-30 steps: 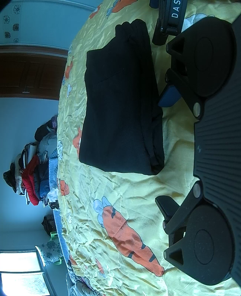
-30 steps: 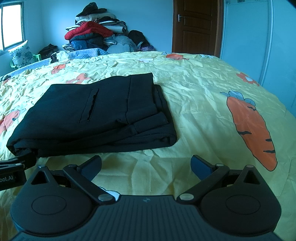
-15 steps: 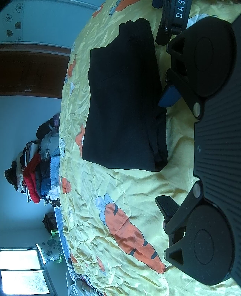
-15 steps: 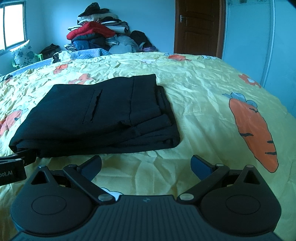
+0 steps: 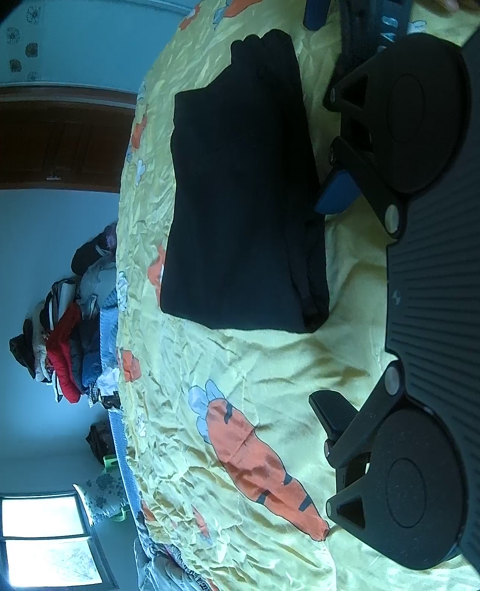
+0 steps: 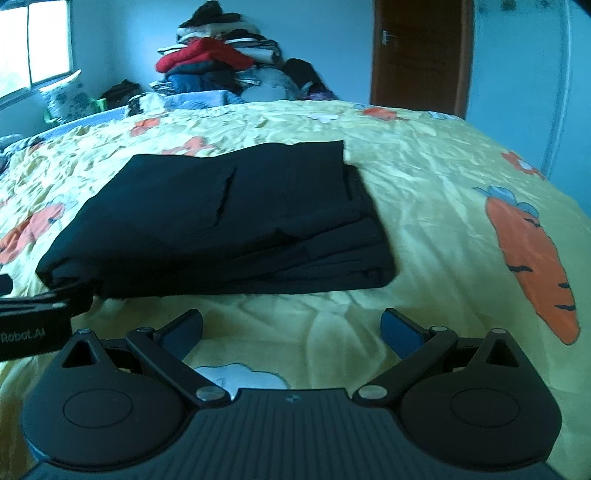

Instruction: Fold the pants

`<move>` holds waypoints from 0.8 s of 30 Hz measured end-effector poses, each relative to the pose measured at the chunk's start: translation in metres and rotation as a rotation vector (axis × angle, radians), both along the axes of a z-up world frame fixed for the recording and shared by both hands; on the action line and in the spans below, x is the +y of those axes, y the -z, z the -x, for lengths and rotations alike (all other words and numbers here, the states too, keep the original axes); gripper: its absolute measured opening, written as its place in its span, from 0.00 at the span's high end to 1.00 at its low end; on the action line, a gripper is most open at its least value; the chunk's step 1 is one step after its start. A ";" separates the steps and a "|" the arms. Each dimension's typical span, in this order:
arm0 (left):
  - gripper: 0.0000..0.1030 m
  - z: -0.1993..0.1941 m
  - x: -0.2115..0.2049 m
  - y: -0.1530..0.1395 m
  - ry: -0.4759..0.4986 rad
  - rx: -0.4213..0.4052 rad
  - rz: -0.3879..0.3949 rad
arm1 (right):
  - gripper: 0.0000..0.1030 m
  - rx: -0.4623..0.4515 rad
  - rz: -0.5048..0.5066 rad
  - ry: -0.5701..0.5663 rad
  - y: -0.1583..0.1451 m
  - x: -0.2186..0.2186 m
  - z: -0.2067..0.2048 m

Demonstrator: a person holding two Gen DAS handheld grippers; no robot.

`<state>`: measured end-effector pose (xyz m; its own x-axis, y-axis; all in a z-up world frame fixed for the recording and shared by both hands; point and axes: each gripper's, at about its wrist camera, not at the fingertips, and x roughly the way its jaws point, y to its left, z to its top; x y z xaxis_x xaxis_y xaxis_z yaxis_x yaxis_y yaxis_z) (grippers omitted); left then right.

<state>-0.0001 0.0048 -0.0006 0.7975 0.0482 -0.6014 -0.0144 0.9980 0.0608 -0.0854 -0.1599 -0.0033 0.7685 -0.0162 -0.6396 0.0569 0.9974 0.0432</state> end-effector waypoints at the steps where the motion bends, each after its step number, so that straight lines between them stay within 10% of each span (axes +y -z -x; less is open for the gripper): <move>1: 0.00 0.000 0.001 0.000 -0.005 0.001 0.000 | 0.00 0.000 0.011 -0.008 0.001 0.003 -0.001; 24: 0.00 -0.004 0.009 0.003 0.025 -0.003 -0.002 | 0.00 -0.008 0.017 -0.005 0.005 0.005 -0.001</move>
<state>0.0038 0.0140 -0.0040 0.8004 0.0300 -0.5986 0.0099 0.9980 0.0632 -0.0847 -0.1551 -0.0082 0.7734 -0.0231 -0.6334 0.0518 0.9983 0.0269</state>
